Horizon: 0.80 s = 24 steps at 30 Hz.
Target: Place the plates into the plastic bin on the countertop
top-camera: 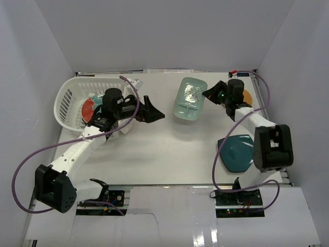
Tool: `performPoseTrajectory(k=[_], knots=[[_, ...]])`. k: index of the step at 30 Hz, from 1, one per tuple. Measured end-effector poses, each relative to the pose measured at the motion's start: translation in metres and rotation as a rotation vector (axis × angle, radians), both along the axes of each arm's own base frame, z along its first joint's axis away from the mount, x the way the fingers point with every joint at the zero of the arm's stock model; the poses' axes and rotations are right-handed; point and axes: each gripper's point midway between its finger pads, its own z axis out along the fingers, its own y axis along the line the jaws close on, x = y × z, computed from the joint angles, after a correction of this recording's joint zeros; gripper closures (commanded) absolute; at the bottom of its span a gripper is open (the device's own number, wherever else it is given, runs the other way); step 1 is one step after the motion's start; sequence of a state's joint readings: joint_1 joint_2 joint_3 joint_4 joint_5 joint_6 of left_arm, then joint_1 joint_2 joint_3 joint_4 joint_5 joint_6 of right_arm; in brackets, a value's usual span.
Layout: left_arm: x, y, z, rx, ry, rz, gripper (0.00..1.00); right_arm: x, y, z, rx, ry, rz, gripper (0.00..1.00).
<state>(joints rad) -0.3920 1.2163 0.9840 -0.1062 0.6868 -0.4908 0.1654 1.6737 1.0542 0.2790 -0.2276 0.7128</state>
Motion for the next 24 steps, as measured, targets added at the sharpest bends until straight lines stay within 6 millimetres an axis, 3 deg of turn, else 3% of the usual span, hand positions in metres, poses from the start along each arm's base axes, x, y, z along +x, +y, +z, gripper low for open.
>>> performPoseTrajectory(k=[3, 5, 11, 13, 14, 17, 18, 22, 23, 24], knots=[[-0.002, -0.019, -0.016, 0.049, 0.039, -0.007, 0.02, -0.034, 0.002, 0.034, 0.023, -0.077, 0.075, 0.92], [0.0, -0.024, -0.033, 0.088, 0.077, 0.006, 0.02, -0.059, 0.011, 0.044, 0.048, -0.099, 0.143, 0.92], [0.008, -0.034, -0.078, 0.169, 0.183, 0.042, 0.04, -0.115, 0.031, 0.039, 0.107, -0.067, 0.304, 0.92], [0.005, -0.042, -0.084, 0.175, 0.197, 0.031, 0.1, -0.126, 0.031, 0.036, 0.113, -0.054, 0.321, 0.92], [0.004, -0.047, -0.086, 0.174, 0.199, 0.022, 0.15, -0.13, 0.031, 0.036, 0.116, -0.053, 0.327, 0.92], [0.002, -0.059, -0.094, 0.168, 0.216, 0.008, 0.43, -0.142, 0.031, 0.038, 0.123, -0.055, 0.344, 0.92], [0.002, -0.062, -0.096, 0.167, 0.222, 0.005, 0.65, -0.144, 0.031, 0.039, 0.122, -0.059, 0.347, 0.92], [0.003, -0.071, -0.099, 0.156, 0.227, 0.008, 1.0, -0.151, 0.028, 0.032, 0.111, -0.056, 0.342, 0.92], [0.005, -0.071, -0.101, 0.163, 0.225, 0.021, 1.0, -0.153, 0.028, 0.029, 0.113, -0.05, 0.34, 0.87], [0.007, -0.069, -0.104, 0.173, 0.227, 0.032, 1.0, -0.155, 0.028, 0.029, 0.116, -0.049, 0.339, 0.7]])
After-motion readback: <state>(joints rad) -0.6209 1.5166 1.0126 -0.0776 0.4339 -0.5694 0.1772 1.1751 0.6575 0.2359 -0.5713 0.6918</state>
